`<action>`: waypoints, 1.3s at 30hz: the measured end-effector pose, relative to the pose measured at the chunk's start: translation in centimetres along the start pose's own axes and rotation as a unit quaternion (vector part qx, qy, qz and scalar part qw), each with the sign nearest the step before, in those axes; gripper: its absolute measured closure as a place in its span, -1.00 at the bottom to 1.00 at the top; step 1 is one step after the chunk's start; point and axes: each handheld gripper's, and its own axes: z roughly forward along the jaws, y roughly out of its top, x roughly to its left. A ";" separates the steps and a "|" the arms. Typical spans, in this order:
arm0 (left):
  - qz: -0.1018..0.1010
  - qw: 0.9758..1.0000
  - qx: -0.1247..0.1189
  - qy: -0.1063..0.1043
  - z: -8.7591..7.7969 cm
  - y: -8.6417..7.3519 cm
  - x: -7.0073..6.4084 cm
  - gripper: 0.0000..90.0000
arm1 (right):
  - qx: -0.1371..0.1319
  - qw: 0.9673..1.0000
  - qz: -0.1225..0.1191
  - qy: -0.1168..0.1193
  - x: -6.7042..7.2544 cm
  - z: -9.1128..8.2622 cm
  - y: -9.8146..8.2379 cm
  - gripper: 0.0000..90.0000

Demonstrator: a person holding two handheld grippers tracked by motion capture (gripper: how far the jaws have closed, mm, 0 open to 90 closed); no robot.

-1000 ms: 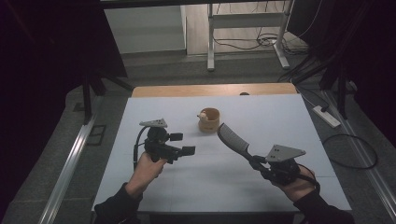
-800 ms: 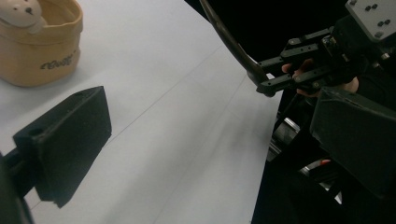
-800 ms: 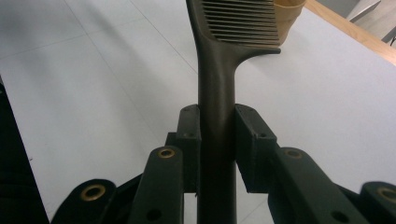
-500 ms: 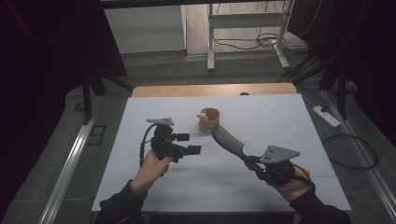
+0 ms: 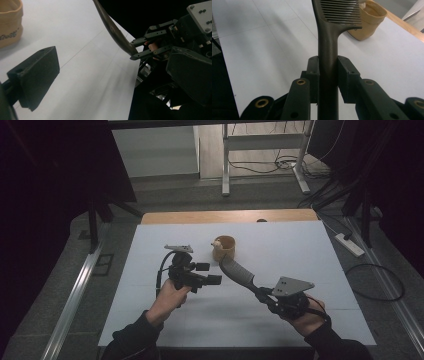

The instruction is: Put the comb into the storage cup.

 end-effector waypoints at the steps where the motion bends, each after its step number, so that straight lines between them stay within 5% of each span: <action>1: 0.000 1.000 0.001 -0.002 0.1 0.1 0.0 -1.00 | 0.000 1.000 0.000 0.000 0.1 0.0 0.0 0.62; 19: -0.012 1.000 0.016 -0.021 1.4 0.5 0.3 -1.00 | -0.008 1.000 -0.010 0.007 0.8 0.6 0.8 0.62; 23: -0.016 0.999 0.018 -0.041 1.3 0.4 0.4 -0.77 | -0.008 1.000 -0.010 0.006 0.8 0.7 0.8 0.62; 29: -0.036 0.998 0.024 -0.054 1.1 0.3 0.6 -0.03 | -0.007 1.000 -0.013 0.006 0.9 0.7 0.8 0.62; 39: -0.061 0.995 0.027 -0.075 1.0 0.3 0.9 0.54 | -0.007 1.000 -0.018 0.008 1.0 0.8 0.8 0.62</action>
